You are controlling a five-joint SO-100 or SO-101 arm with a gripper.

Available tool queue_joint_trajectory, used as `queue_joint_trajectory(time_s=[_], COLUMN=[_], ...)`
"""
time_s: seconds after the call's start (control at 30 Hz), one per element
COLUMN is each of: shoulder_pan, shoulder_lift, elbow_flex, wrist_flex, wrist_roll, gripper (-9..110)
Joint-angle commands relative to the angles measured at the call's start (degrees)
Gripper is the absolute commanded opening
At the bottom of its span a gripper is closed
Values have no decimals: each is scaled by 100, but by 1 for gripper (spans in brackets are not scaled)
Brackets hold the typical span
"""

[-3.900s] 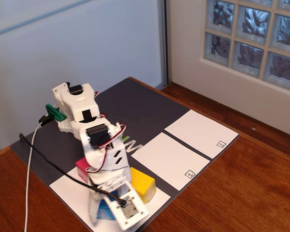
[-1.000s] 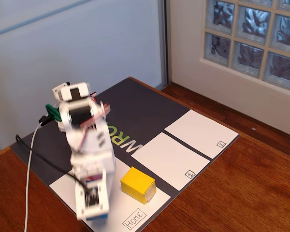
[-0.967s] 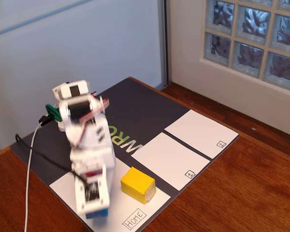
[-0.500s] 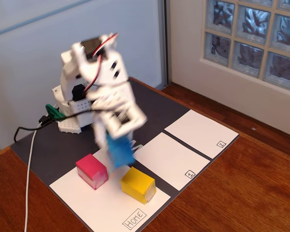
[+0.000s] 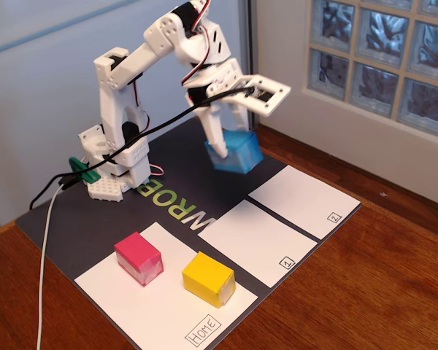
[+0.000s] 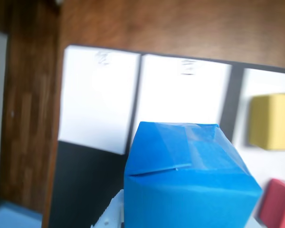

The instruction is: Move box blue to zone 2

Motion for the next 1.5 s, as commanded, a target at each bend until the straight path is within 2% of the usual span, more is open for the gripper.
queue_joint_trajectory(time_s=[0.0,0.27,0.6,0.83,1.0,1.07,1.47], shoulder_pan=[-598,-1389,-1380,-1213,-1204,-1222,-1318], shoulder_lift=[316,-396,-1775,-2979,-4430,-4720,-5247], elbow_flex=[-9,-18,-158,-1354,-3498,-3841,-4087], wrist_flex=[958,949,334,404,949,949,835], wrist_roll=[-79,-765,-853,-896,-888,-870,-800], gripper=[0,0,0,0,0,1,1])
